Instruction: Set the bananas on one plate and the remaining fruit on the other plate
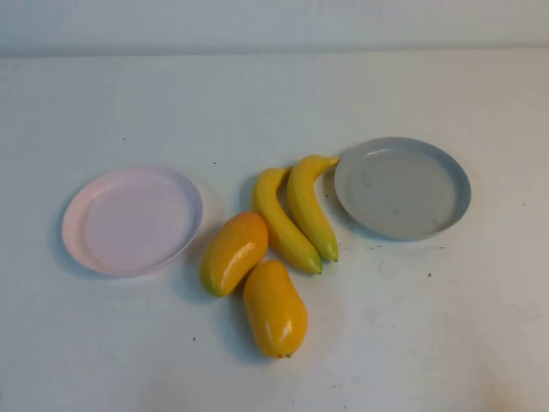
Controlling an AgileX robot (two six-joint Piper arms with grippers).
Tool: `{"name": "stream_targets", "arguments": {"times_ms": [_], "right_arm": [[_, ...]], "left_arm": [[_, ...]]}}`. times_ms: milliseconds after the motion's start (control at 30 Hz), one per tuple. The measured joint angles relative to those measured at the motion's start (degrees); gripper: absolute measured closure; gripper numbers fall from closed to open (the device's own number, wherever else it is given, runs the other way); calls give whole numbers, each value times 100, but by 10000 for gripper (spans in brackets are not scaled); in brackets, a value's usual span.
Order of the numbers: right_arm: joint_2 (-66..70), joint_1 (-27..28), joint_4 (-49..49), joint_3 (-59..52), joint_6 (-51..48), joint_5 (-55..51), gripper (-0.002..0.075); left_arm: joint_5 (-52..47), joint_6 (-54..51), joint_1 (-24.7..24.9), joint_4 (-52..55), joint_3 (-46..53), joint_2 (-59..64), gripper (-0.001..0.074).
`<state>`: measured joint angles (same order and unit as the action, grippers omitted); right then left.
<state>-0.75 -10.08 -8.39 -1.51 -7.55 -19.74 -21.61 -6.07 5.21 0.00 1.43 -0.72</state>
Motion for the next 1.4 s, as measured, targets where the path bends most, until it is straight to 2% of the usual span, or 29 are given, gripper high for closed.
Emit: {"name": "stream_targets", "arguments": {"times_ms": [1167, 1400], "right_arm": [[0, 0, 0, 0, 0, 0, 741], [0, 0, 0, 0, 0, 0, 741]], "left_arm": [[10, 0, 0, 0, 0, 0, 740], [248, 11, 0, -460, 0, 0, 740]]}}
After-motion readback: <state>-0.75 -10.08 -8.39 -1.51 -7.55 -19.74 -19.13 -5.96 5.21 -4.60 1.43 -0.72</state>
